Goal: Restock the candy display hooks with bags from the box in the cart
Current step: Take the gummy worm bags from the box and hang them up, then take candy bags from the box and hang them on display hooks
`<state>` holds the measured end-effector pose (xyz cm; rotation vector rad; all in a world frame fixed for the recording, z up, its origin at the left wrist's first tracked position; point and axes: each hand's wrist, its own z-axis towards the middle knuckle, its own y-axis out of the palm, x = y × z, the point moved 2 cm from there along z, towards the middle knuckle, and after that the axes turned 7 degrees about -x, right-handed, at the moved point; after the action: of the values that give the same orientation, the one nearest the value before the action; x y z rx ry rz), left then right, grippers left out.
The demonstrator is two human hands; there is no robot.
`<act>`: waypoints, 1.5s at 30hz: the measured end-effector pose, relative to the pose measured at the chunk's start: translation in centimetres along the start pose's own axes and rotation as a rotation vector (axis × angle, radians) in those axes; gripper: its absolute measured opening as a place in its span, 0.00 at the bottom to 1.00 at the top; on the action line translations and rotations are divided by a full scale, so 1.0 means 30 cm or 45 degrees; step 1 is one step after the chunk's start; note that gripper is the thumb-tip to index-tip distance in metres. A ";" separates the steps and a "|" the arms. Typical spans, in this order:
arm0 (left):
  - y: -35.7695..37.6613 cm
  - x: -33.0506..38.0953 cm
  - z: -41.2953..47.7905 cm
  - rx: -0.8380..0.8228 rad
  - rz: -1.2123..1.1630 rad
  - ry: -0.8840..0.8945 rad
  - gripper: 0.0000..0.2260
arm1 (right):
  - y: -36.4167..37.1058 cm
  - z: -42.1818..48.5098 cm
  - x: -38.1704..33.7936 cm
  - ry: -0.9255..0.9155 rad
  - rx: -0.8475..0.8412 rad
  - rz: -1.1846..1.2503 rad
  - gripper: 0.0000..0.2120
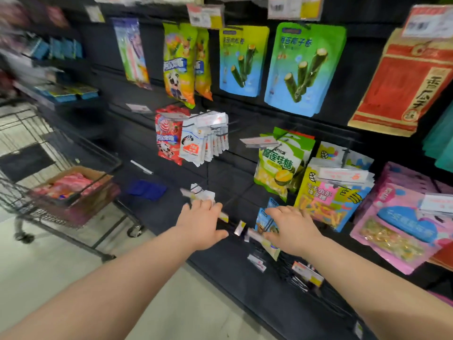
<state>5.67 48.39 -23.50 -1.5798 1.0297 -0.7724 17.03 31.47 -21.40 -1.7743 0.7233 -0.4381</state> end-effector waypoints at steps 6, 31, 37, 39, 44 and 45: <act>0.028 -0.240 -0.124 -0.027 -0.054 -0.134 0.34 | -0.007 0.032 -0.214 -0.097 -0.009 -0.019 0.28; 0.259 -1.511 -0.704 -0.036 -0.252 -0.557 0.35 | 0.067 0.284 -1.615 -0.493 -0.127 -0.138 0.30; 0.304 -1.645 -0.711 -0.076 -0.269 -0.629 0.35 | 0.068 0.396 -1.767 -0.556 -0.179 -0.160 0.30; 0.307 -1.697 -0.692 -0.088 -0.262 -0.658 0.34 | 0.069 0.451 -1.814 -0.585 -0.192 -0.156 0.30; 0.310 -1.823 -0.590 -0.125 -0.246 -0.712 0.34 | 0.067 0.633 -1.921 -0.657 -0.222 -0.165 0.28; 0.306 -1.850 -0.558 -0.135 -0.243 -0.720 0.34 | 0.063 0.678 -1.939 -0.672 -0.229 -0.164 0.29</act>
<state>-34.52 91.04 -26.96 -1.8604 0.5184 -0.3572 -14.14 84.47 -26.06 -1.9968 0.2817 0.0224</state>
